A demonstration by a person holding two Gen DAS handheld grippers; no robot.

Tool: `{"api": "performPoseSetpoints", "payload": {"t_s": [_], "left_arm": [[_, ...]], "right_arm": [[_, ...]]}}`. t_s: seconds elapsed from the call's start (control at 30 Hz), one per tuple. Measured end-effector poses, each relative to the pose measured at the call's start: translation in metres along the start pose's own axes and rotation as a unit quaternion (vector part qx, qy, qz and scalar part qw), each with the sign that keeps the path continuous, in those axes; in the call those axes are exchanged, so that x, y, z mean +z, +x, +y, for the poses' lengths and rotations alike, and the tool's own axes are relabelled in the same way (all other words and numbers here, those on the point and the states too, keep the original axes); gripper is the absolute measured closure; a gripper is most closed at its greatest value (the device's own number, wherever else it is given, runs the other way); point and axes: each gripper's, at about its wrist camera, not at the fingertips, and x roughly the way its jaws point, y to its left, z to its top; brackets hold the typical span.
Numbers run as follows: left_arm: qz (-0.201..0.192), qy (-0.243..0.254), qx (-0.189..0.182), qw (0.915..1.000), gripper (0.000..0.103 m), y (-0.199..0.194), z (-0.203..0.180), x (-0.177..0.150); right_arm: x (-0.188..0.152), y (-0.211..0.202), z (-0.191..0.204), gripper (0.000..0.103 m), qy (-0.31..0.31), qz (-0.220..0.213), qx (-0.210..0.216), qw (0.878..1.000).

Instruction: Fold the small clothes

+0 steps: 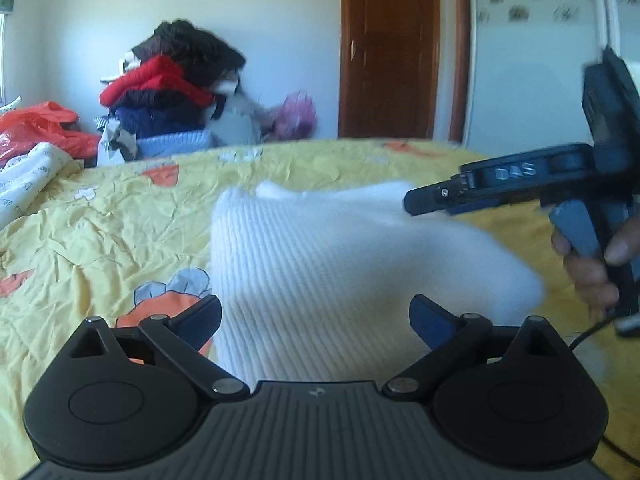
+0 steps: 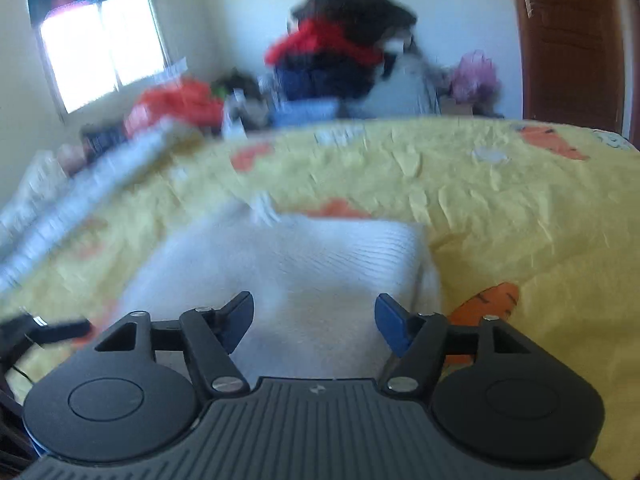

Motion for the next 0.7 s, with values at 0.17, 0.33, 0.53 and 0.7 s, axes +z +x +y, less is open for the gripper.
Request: {"api": "performPoseSetpoints", "payload": {"t_s": [0.17,0.33,0.53,0.7], "left_arm": [[0.065,0.025,0.017,0.9974,0.002,0.022,-0.011,-0.025],[0.073,-0.027,0.020,0.9967,0.002,0.010,0.005,-0.021],[0.005,-0.005,0.122,0.9925,0.002,-0.044,0.062,-0.001],[-0.048,0.057,0.285,0.9557,0.002,-0.095,0.145,0.035]], "right_arm": [[-0.049,-0.005,0.018,0.025,-0.053,0.024,0.035,0.998],[-0.036,-0.023,0.020,0.024,-0.022,0.035,0.016,0.999],[-0.036,-0.096,0.002,0.018,-0.019,-0.008,-0.037,0.999],[-0.032,-0.171,-0.024,0.015,-0.187,-0.024,-0.242,0.952]]}}
